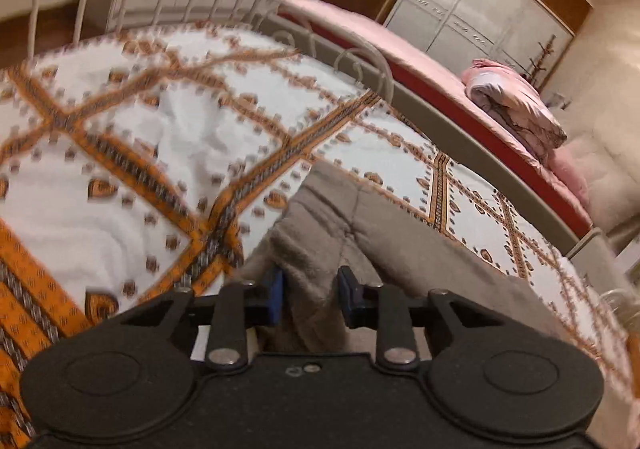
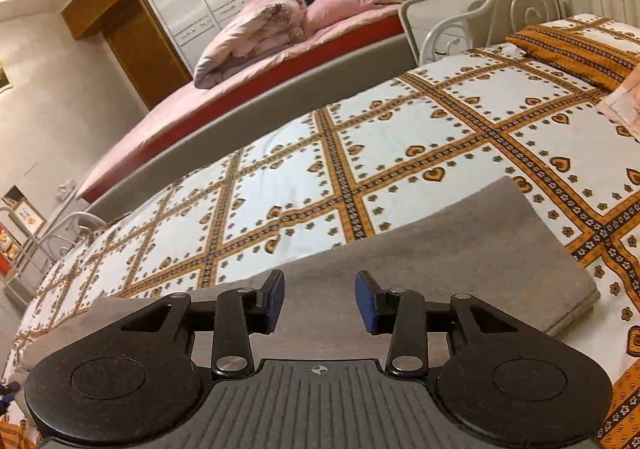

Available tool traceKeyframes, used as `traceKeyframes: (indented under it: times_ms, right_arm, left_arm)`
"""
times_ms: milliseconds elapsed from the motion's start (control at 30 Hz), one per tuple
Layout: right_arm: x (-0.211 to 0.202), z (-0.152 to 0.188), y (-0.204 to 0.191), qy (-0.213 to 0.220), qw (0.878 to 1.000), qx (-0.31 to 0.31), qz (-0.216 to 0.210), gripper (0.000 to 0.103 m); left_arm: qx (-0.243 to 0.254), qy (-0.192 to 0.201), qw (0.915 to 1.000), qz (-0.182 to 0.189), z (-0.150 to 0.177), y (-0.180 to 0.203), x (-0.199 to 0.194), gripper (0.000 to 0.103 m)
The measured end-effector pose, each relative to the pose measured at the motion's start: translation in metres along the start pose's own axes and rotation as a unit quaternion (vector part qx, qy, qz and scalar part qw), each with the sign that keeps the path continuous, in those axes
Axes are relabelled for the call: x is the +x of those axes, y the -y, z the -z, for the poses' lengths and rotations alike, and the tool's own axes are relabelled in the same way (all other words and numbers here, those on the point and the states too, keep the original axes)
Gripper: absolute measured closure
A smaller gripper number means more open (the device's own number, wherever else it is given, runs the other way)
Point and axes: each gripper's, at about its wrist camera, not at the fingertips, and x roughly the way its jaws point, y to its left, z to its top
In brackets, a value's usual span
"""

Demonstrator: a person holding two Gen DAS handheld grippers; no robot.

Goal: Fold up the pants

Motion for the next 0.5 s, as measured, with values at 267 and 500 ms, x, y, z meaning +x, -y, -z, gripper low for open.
traceKeyframes:
  times_ms: [267,500]
  right_arm:
    - [-0.001,0.000,0.015,-0.007,1.000,0.020,0.006,0.062]
    - [-0.002,0.001,0.015,-0.012,1.000,0.022,0.000,0.062]
  left_arm:
    - [0.034,-0.010,0.9980,-0.052,-0.001,-0.008,0.014,0.100]
    - [0.032,0.028,0.9970,-0.064,-0.001,-0.009,-0.009,0.087]
